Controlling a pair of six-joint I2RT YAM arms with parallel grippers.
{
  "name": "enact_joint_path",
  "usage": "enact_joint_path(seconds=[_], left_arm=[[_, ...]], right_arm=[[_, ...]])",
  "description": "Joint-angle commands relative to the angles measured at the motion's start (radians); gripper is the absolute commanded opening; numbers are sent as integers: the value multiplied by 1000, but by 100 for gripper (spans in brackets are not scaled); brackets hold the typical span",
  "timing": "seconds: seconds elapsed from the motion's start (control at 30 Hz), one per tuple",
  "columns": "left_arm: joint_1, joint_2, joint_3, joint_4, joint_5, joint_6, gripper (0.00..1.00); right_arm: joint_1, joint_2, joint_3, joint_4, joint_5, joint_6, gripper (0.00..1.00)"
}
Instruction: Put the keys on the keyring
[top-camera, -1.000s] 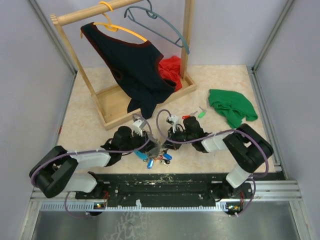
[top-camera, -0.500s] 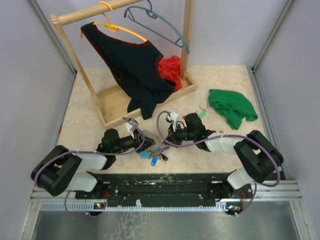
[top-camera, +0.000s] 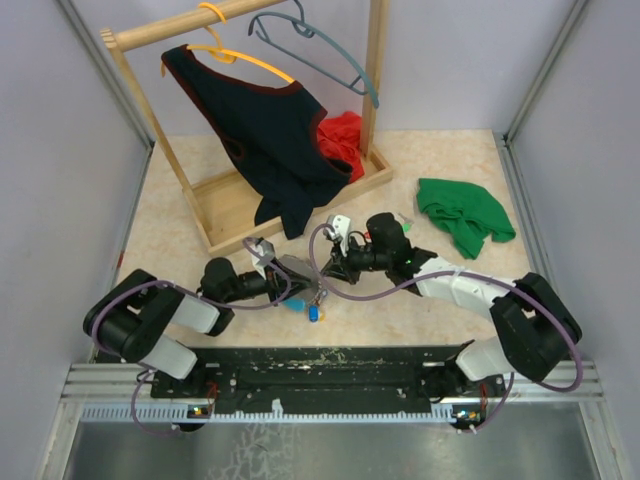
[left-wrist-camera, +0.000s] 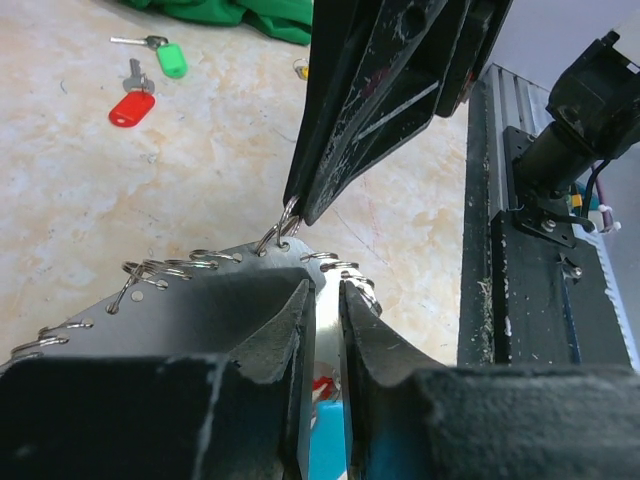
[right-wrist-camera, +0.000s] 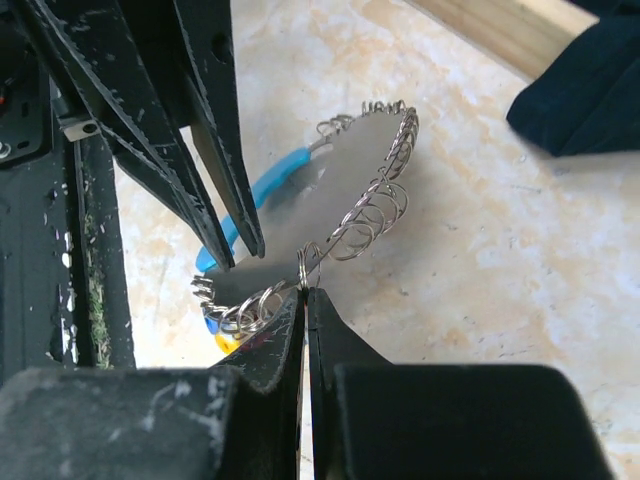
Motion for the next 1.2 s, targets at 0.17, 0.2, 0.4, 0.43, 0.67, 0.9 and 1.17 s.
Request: enact_joint_path(seconds=[0.17, 0.2, 0.4, 0.43, 0.67, 0.9, 1.17], left_arm=[[4, -61, 35, -44, 64, 137, 20], [3, -63, 35, -38, 68, 143, 21], [4, -57, 42, -3, 75, 170, 23], [4, -52, 45, 2, 71, 173, 23], [4, -32, 63, 29, 47, 192, 24], [3, -5, 71, 56, 73, 180, 27], [5, -12, 66, 48, 22, 196, 28]], right_arm=[[29, -58, 118, -81, -42, -147, 0], [32, -58, 124, -91, -42, -156, 0], [50, -60, 143, -131, -36, -187, 0], [53, -60, 145, -136, -34, -191, 0], [67, -67, 160, -162, -29, -210, 0], [69, -87, 165, -164, -25, -216, 0], [77, -83, 180, -180, -24, -231, 0]])
